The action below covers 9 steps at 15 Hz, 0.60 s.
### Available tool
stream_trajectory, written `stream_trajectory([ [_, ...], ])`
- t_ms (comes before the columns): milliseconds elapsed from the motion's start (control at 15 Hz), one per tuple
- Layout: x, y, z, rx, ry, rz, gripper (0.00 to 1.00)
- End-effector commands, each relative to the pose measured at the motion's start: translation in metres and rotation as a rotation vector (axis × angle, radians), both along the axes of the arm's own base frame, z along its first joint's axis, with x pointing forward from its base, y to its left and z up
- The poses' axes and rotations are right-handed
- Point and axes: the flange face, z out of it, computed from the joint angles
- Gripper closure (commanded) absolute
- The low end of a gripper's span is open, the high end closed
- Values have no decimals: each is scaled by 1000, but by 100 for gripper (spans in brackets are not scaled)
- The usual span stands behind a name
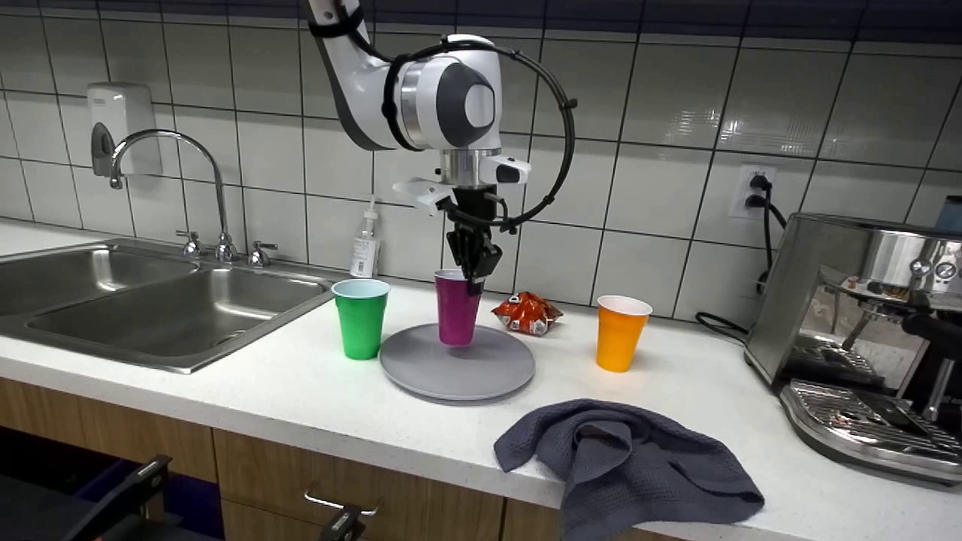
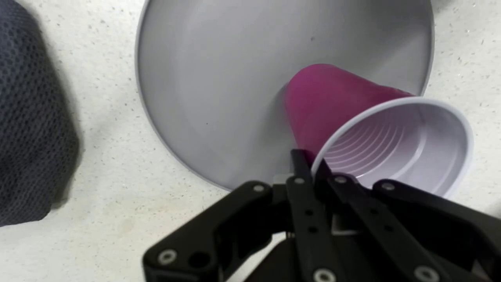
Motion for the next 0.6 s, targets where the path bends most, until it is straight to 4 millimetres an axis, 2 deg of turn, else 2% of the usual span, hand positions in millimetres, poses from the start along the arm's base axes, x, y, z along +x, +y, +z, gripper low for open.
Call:
stream_trajectory([
  [0,15,7,-2,-1,-9,19,99],
  [533,30,13,-11,-7,-6,35,99],
])
